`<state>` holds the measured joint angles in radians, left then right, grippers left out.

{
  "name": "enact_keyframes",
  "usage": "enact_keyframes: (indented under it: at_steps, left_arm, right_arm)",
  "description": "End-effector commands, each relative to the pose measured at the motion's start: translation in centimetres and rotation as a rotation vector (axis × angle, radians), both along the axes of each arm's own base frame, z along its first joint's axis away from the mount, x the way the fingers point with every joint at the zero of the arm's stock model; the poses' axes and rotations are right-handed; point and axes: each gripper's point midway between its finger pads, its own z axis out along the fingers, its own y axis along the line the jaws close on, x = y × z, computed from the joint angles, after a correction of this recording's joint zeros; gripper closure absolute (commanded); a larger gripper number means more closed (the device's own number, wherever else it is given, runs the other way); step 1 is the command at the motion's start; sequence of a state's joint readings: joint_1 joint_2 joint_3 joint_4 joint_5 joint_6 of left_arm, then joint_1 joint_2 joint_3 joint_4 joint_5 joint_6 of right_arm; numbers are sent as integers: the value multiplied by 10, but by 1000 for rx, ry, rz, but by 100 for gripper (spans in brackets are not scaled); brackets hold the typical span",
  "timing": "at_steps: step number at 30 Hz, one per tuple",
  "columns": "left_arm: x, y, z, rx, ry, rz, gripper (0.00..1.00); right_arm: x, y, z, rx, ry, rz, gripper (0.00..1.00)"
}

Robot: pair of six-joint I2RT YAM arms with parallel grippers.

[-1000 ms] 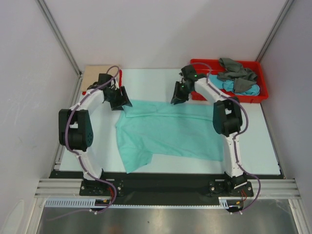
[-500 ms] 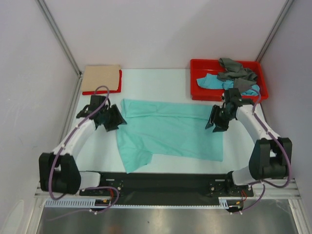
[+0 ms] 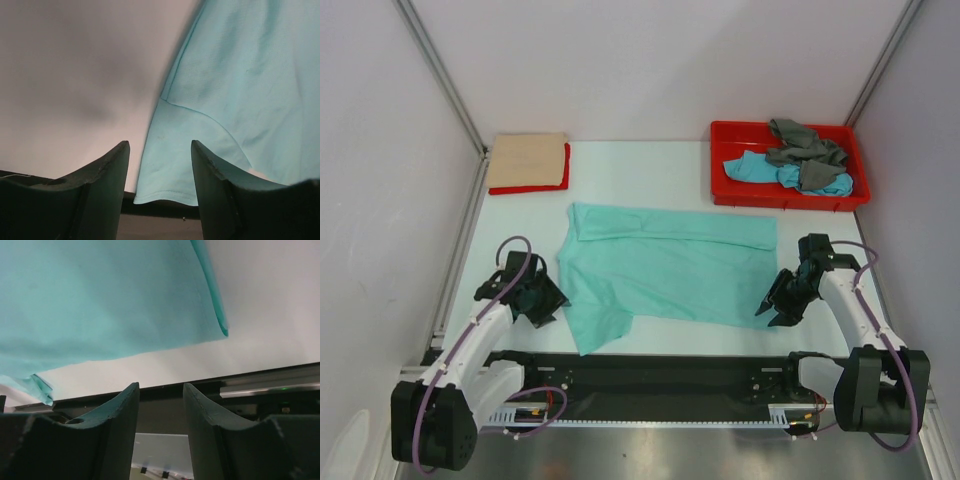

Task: Fold and stack the t-shirts
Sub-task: Fold the tshirt

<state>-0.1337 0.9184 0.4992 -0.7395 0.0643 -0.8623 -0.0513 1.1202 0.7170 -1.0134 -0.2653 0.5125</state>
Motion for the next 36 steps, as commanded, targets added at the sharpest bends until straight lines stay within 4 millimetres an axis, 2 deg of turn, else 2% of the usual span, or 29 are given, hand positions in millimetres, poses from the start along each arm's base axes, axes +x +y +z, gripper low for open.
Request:
enact_keyframes:
  at_steps: [1, 5, 7, 9, 13, 16, 18, 22, 29, 32, 36]
  left_arm:
    - [18, 12, 5, 66, -62, 44, 42]
    - [7, 13, -2, 88, 26, -11, 44]
    - [-3, 13, -7, 80, 31, 1, 47]
    - [-4, 12, -7, 59, -6, 38, 50]
    - [-10, -9, -24, -54, 30, 24, 57]
    - [-11, -13, -31, -37, 64, -17, 54]
    - [-12, -7, -34, -3, 74, -6, 51]
    - [4, 0, -25, 35, -2, 6, 52]
    - [18, 18, -17, 159, -9, -12, 52]
    - [25, 16, -18, 156, -21, -31, 53]
    - [33, 3, -26, 100, -24, -75, 54]
  right_arm:
    - [-6, 1, 2, 18, 27, -88, 54]
    - [-4, -4, 7, -9, 18, -108, 55]
    - [0, -6, 12, -15, 7, -115, 55]
    - [3, -6, 15, -8, -4, -123, 55]
    - [6, -4, 19, 3, -20, -132, 55]
    - [4, -6, 19, -11, -16, -131, 55]
    - [2, -7, 17, -16, -13, -132, 55]
    - [1, -8, 16, -22, -13, -133, 55]
    - [-2, -12, 16, -44, -10, -131, 55]
    - [0, -11, 17, -40, -10, -130, 55]
    - [0, -10, 16, -36, -2, -130, 55]
